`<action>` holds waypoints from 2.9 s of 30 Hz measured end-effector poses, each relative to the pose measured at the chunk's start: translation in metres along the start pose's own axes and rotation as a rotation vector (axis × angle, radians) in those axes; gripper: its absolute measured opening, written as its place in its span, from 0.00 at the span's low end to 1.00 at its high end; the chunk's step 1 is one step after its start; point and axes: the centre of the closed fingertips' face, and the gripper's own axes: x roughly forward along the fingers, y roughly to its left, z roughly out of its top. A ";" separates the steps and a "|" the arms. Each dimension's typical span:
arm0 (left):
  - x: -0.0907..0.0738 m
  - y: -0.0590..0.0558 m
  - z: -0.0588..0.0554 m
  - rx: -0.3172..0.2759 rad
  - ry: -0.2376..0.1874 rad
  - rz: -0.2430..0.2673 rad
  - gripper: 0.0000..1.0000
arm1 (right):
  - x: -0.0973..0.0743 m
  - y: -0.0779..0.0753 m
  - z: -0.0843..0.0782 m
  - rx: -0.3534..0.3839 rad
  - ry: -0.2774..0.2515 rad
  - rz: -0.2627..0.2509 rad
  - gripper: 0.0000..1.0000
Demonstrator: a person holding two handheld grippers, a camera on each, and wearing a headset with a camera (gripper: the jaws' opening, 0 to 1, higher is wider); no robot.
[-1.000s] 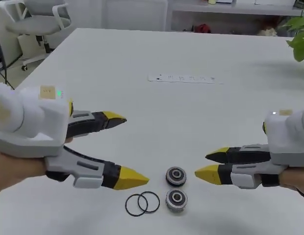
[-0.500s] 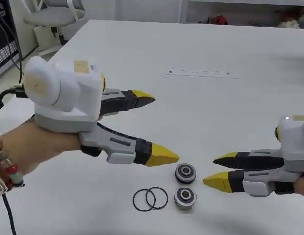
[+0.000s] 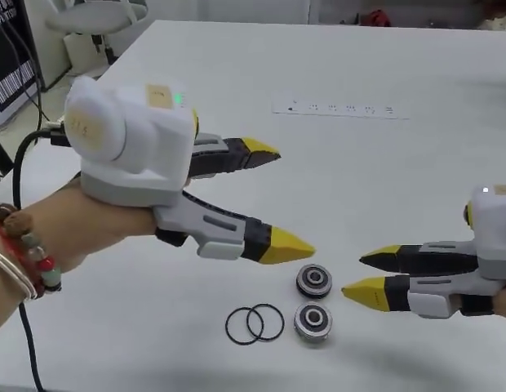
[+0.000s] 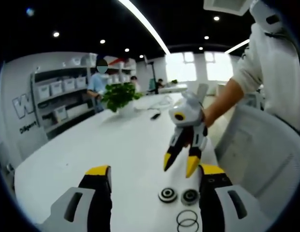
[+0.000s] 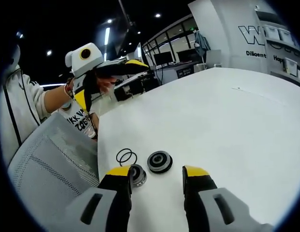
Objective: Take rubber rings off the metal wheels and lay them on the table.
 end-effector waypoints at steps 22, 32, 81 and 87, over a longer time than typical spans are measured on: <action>0.024 -0.007 -0.034 -0.017 0.044 -0.038 0.61 | 0.008 -0.007 0.000 -0.008 -0.014 -0.003 0.34; 0.035 -0.015 -0.058 -0.008 0.105 -0.064 0.51 | 0.015 -0.002 0.000 -0.064 -0.001 0.006 0.32; 0.067 -0.024 -0.107 -0.030 0.220 -0.090 0.16 | 0.045 -0.006 -0.020 -0.161 0.094 0.027 0.23; 0.069 -0.028 -0.110 -0.032 0.216 -0.106 0.15 | 0.045 -0.007 -0.021 -0.165 0.093 0.025 0.23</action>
